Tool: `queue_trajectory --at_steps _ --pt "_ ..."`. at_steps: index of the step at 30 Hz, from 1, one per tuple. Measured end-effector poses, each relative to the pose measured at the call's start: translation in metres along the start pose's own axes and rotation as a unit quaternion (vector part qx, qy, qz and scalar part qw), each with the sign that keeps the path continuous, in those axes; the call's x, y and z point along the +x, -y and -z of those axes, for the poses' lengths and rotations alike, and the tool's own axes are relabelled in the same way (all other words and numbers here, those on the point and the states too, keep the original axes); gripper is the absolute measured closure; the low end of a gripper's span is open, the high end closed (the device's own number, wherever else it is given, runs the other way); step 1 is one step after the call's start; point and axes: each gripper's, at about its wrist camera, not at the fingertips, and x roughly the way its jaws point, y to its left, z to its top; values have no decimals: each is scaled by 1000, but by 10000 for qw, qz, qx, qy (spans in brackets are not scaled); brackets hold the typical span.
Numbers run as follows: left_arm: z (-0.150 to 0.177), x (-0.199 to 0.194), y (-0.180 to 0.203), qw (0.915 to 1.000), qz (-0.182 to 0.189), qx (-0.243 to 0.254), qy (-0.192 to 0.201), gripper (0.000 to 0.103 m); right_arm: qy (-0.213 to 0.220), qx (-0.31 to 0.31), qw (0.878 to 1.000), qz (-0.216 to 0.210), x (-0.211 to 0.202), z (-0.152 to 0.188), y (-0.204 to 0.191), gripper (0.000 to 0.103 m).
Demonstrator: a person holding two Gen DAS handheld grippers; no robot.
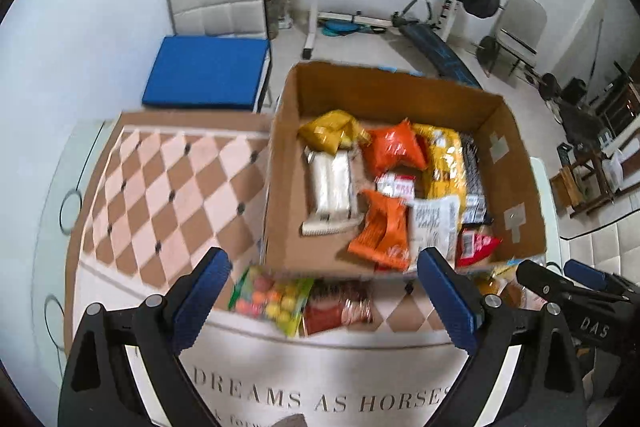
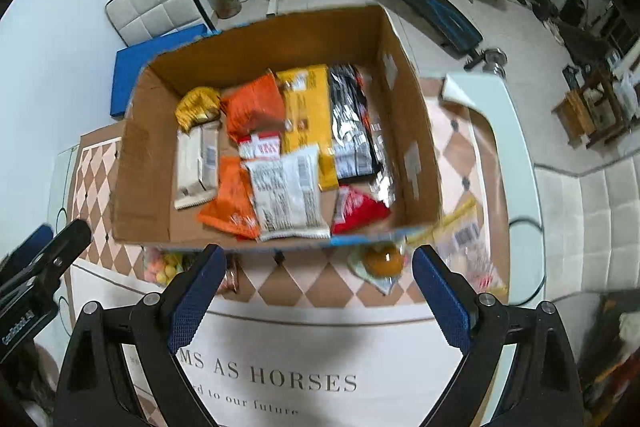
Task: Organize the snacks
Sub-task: 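Grasp the candy-ball bag with left tool while right tool grasps brown biscuit packet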
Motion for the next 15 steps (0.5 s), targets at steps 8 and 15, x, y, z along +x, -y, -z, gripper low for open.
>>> queue_trajectory --at_steps 8,15 --pt "52 58 -33 9945 33 -574 -872 6 -571 993 9932 -197 69 36 64 7" --pt "69 118 -77 9758 116 -1685 -1386 6 -708 1195 9900 -232 108 43 72 8"
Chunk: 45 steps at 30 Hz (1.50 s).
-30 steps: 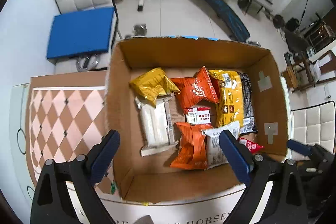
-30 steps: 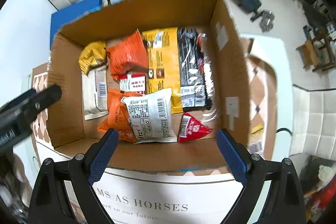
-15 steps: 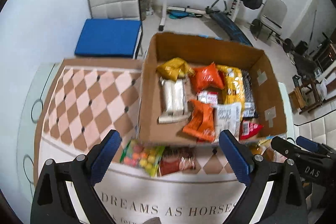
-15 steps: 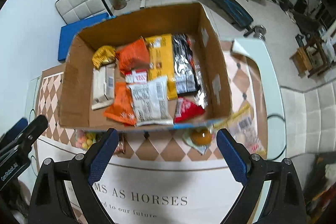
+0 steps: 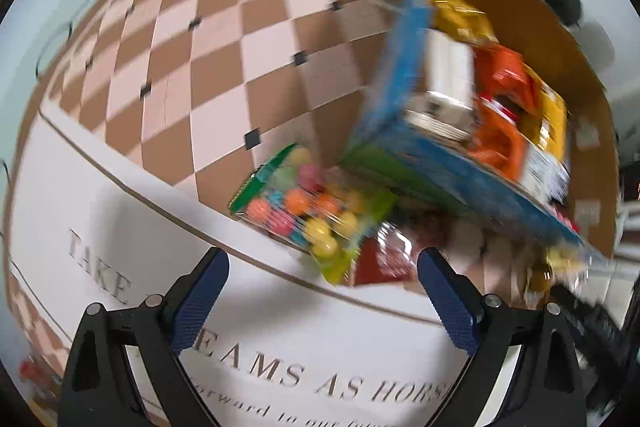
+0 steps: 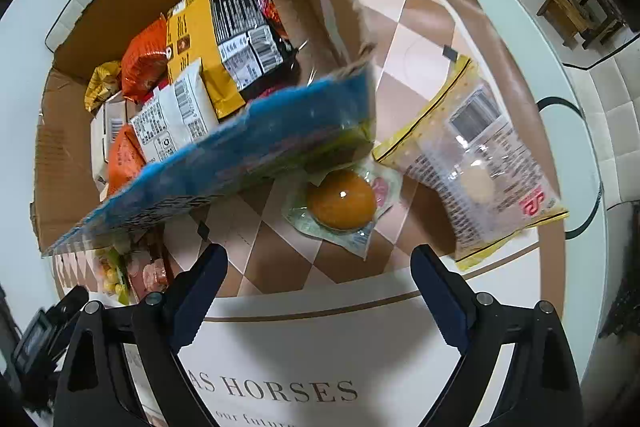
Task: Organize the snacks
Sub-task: 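Grasp the candy-ball bag with left tool while right tool grasps brown biscuit packet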
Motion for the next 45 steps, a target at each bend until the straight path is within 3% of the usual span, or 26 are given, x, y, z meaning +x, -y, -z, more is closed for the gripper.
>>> queue_trajectory --at_steps 6,12,19,22,25,26,31,34,39,43,45 --pt "-9 24 -13 9993 -46 -371 -92 6 -122 -494 9974 -516 13 16 -47 8" --pt "-8 40 -19 9988 -122 -450 -148 5 -352 -830 9932 -732 34 35 -102 9" --pt "19 29 -51 9977 -619 -90 -253 5 -311 -1084 9905 -786 53 38 -143 9" --pt "31 20 -77 9967 -717 -199 -308 5 -267 -1058 9905 -836 64 38 -154 9" --pt "34 10 -93 9968 -678 -354 -243 5 -137 -1117 9896 -899 72 41 -165 17" --pt "34 7 -95 9969 -659 -385 -210 5 -173 -1244 9862 -1080 73 44 -171 22" --pt "21 4 -85 9985 -460 -246 -137 5 -597 -1866 9669 -1636 62 63 -189 25" --pt "9 13 -67 9989 -427 2 -203 5 -404 -2052 9670 -1452 46 63 -189 25" --pt "-2 27 -50 9991 -121 238 -329 5 -371 -1588 9777 -1323 49 51 -183 24" --pt "-6 29 -40 9989 -106 305 -354 5 -374 -1378 9832 -1136 63 48 -190 25" --pt "-16 31 -39 9988 -89 296 -368 5 -245 -1486 9831 -1038 62 52 -197 32"
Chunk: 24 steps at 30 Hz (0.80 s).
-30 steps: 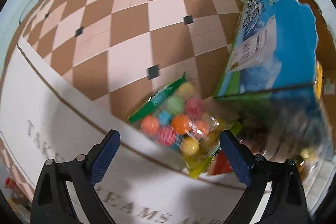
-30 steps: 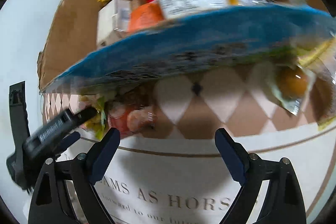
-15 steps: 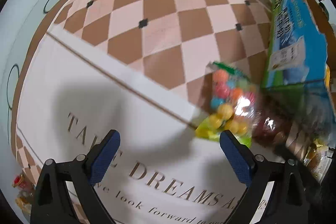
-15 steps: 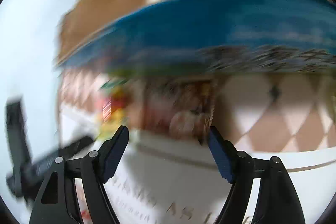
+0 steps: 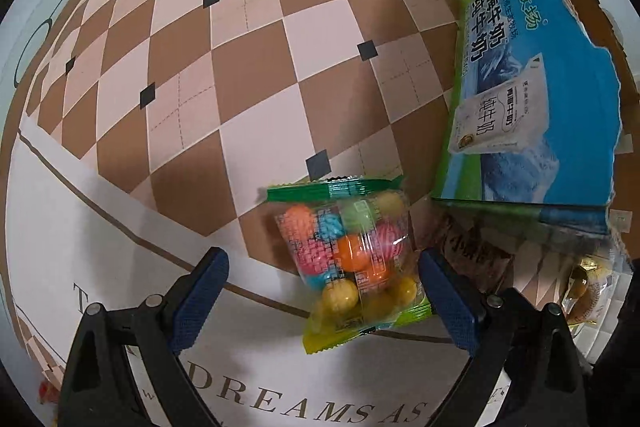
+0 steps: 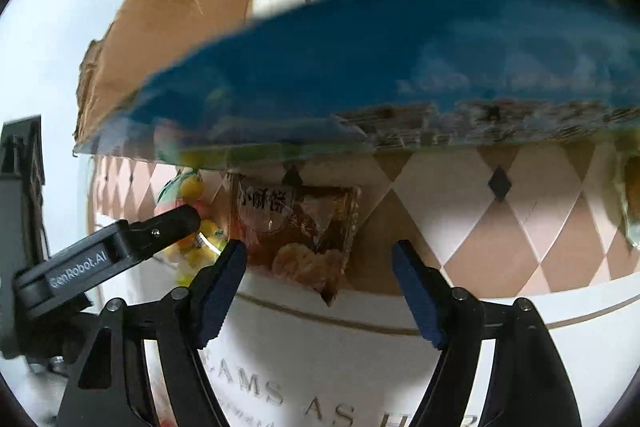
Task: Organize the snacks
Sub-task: 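Grasp the candy-ball bag with left tool while right tool grasps brown biscuit packet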
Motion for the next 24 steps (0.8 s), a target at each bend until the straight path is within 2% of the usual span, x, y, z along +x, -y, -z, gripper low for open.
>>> queue_trajectory --at_steps 2,5,7,10,13,17,20,24 --pt "0 -5 0 10000 -10 5 19 5 -210 -120 9995 -211 2 3 -8 42" --pt "-18 -17 -28 10000 -42 9 44 5 -429 -469 9966 -526 -8 14 -18 42" --pt "-17 -25 -41 9999 -109 9 72 5 -221 -663 9967 -406 -21 13 -19 41" --pt "-12 -30 -51 9997 -213 -13 128 5 31 -1273 9918 83 -26 1 -29 31" --pt "-9 -32 -61 9994 -306 10 146 5 -29 -2034 9778 503 -14 -16 -43 31" --pt "-4 -33 -72 9991 -397 44 152 5 -262 -2999 9503 787 13 -23 -64 31" --pt "8 -30 -73 9989 -433 19 152 5 -318 -3308 9390 878 22 -21 -68 31" --pt "22 -27 -76 9989 -436 -44 144 5 -431 -3420 9340 937 26 -13 -66 32"
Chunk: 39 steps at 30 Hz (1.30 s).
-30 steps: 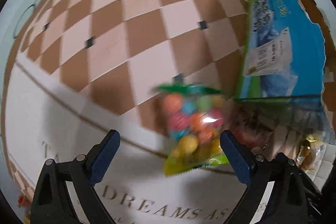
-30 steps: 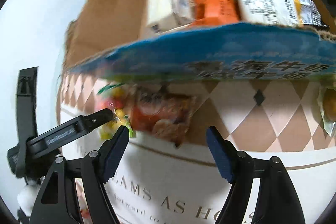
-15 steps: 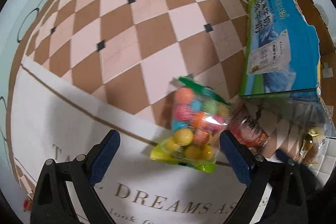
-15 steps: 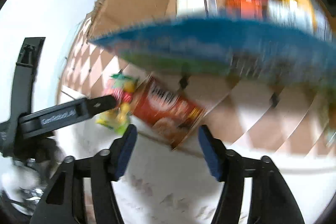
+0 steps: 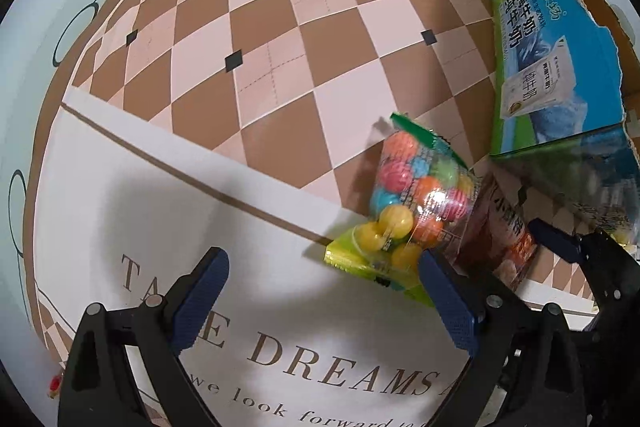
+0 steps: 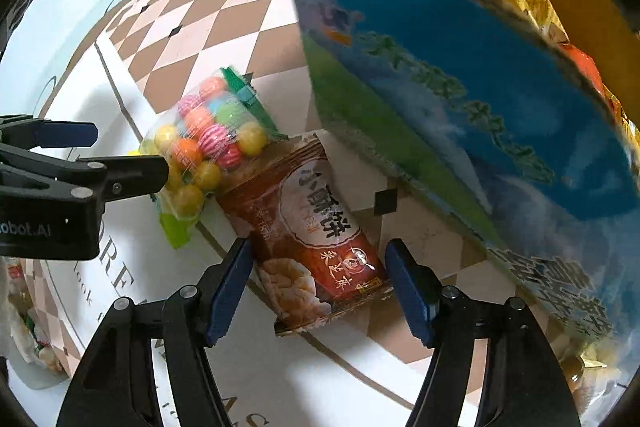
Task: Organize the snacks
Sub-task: 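Grasp the candy-ball bag with left tool while right tool grasps brown biscuit packet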
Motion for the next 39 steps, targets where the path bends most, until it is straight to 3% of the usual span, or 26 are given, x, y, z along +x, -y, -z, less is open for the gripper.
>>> queue_trajectory --at_steps 2,7,14,18,22,28,31,35,37,39 --pt "4 2 0 10000 10 -33 -3 5 -125 -19 9999 -49 9 -6 -18 33" --pt "11 4 -3 10000 6 -47 -26 5 -410 -7 9989 -223 6 18 -44 32" --pt "19 11 -11 9999 -116 39 -21 5 -421 -552 9975 158 14 9 -71 29" --pt "23 2 -10 9997 -194 146 -18 5 -504 -476 9971 324 26 2 -90 35" --pt "28 -4 -7 9994 -188 303 0 5 -741 -82 9962 452 22 19 -74 37" --pt "28 -12 17 9984 85 559 -29 5 -1106 1144 9862 453 13 85 -21 37" --pt "22 -11 32 9976 342 585 -129 5 -1171 1649 9788 334 11 104 -5 36" --pt "6 3 48 9961 362 725 -345 5 -1242 2290 9653 -181 9 114 14 31" --pt "-2 10 53 9957 268 799 -373 11 -1119 2441 9627 -346 4 115 20 20" --pt "-6 14 57 9949 178 889 -434 41 -1030 2434 9638 -359 -2 114 22 10"
